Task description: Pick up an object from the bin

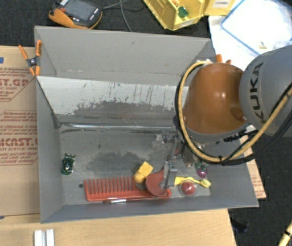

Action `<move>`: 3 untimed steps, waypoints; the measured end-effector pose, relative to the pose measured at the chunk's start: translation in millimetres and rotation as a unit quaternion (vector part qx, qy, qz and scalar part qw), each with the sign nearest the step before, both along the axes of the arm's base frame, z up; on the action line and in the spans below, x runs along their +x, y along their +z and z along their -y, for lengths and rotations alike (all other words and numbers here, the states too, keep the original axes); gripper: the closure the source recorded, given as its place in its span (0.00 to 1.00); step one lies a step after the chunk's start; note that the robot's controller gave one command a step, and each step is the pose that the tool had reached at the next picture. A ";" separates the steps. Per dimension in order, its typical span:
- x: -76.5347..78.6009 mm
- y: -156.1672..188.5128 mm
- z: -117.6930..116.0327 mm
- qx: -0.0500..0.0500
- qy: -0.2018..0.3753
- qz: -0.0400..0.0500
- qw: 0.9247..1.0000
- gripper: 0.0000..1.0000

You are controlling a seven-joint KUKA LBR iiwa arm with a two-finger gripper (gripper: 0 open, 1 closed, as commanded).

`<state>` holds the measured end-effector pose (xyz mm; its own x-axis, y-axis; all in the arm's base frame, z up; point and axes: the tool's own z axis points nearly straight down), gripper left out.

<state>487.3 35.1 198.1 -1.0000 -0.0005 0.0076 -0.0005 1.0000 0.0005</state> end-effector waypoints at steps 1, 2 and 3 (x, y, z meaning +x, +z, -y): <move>1.8 4.0 0.2 0.000 0.000 0.004 1.000 0.00; 13.0 -100.3 4.9 0.001 0.226 0.006 0.974 0.00; 3.1 -65.6 1.5 0.001 0.288 0.005 0.958 0.00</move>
Offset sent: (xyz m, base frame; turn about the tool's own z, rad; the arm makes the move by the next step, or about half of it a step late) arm 0.0143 -0.0071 -0.1281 -0.5643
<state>490.5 33.7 132.4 -0.8343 -0.5512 -0.0025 -0.5512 0.8343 0.0000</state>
